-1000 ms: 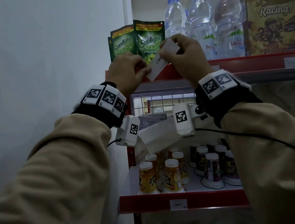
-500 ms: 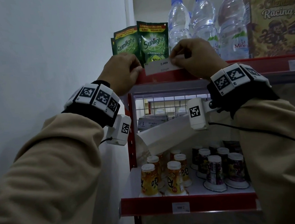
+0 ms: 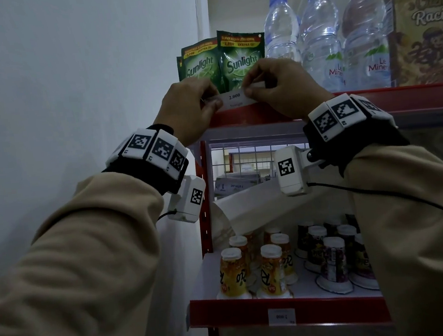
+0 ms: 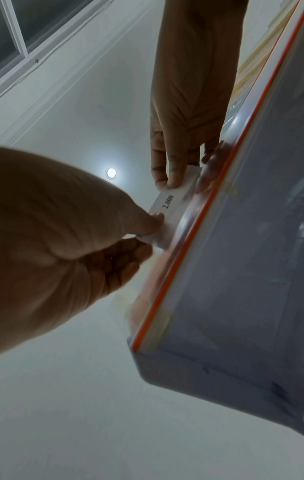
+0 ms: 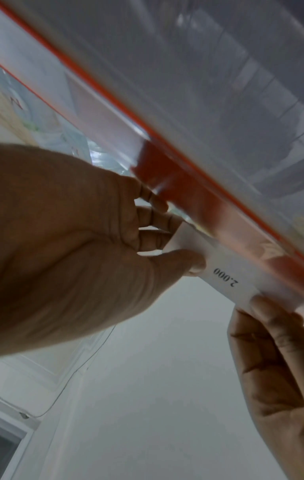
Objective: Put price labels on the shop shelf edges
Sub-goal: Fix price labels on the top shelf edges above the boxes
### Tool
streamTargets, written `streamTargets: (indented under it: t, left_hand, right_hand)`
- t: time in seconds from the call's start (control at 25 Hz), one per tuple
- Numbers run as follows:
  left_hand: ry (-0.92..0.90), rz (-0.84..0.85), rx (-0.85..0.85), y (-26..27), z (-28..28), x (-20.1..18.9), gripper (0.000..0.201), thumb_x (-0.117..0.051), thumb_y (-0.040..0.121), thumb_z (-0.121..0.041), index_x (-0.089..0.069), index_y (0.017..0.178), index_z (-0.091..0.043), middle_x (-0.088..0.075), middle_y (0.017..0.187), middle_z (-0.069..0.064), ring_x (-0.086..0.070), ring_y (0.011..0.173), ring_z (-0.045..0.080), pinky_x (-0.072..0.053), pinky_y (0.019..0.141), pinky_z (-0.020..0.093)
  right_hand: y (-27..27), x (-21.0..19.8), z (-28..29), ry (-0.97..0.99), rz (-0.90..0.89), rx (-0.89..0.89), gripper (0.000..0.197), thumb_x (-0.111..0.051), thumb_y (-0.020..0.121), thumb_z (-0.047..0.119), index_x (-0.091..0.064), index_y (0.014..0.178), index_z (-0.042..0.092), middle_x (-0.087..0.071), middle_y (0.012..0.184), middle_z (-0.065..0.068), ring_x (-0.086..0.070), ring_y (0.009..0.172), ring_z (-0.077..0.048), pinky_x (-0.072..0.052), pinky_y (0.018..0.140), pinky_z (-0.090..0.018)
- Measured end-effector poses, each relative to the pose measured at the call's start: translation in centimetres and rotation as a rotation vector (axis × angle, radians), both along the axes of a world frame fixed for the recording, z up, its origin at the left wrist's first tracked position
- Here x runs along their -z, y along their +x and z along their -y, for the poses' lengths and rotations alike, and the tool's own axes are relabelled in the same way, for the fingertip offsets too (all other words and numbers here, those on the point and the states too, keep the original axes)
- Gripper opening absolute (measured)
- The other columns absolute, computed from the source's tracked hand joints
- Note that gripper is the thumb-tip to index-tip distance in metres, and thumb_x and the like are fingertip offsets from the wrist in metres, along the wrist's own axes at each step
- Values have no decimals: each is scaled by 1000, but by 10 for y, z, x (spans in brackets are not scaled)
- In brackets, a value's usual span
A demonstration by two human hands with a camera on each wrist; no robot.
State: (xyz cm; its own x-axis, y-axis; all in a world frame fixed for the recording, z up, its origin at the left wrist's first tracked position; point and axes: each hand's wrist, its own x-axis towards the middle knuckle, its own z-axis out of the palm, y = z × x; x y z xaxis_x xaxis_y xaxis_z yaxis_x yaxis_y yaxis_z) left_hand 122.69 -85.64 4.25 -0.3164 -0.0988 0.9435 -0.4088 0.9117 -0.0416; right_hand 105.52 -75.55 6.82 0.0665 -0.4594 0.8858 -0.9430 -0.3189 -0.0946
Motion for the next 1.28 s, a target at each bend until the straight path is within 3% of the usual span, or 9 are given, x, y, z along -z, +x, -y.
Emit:
streamTargets:
  t: [0.16, 0.28, 0.48, 0.92, 1.08, 1.28]
  left_hand:
    - [-10, 14, -17, -1, 3, -2, 17, -57, 92, -22, -61, 103, -10, -62, 105, 8, -49, 90, 14, -38, 78, 27]
    - [-25, 23, -30, -2, 4, -1, 19, -53, 94, -21, -59, 105, -8, -61, 108, 10, -53, 97, 23, -36, 78, 27]
    - [-41, 68, -84, -3, 6, -3, 20, -49, 96, -26, -57, 105, -10, -62, 106, 11, -52, 93, 24, -35, 76, 29]
    - [-135, 84, -117, -3, 5, 3, 24, -44, 98, -28, -58, 105, -10, -62, 104, 12, -51, 95, 29, -33, 78, 33]
    - [-153, 112, -148, -1, 5, 4, 25, -42, 99, -29, -57, 106, -10, -62, 104, 12, -50, 97, 29, -33, 81, 35]
    - [-157, 142, -147, 0, 9, 2, 26, -41, 99, -30, -58, 105, -11, -63, 102, 12, -51, 96, 28, -34, 81, 35]
  right_hand:
    - [-1, -3, -6, 38, -55, 102, 13, -62, 89, 23, -64, 101, 19, -60, 94, 0, -55, 83, -12, -41, 60, -10]
    - [-3, -6, -9, 59, -91, 157, 16, -62, 89, 26, -64, 103, 18, -58, 88, 1, -51, 79, -13, -35, 59, -14]
    - [-4, -5, -13, 77, -113, 196, 19, -59, 91, 24, -64, 107, 15, -58, 92, 0, -52, 84, -15, -37, 73, -23]
    - [-3, 1, -11, -6, -114, 202, 18, -62, 88, 18, -65, 106, 12, -67, 100, -3, -52, 81, -10, -39, 76, -22]
    - [-4, -3, -13, 76, -148, 244, 20, -60, 90, 23, -65, 107, 14, -61, 97, 2, -52, 85, -11, -37, 76, -22]
    - [-2, -8, -15, 208, -195, 293, 26, -69, 83, 32, -65, 102, 14, -61, 94, -1, -52, 83, -14, -36, 72, -23]
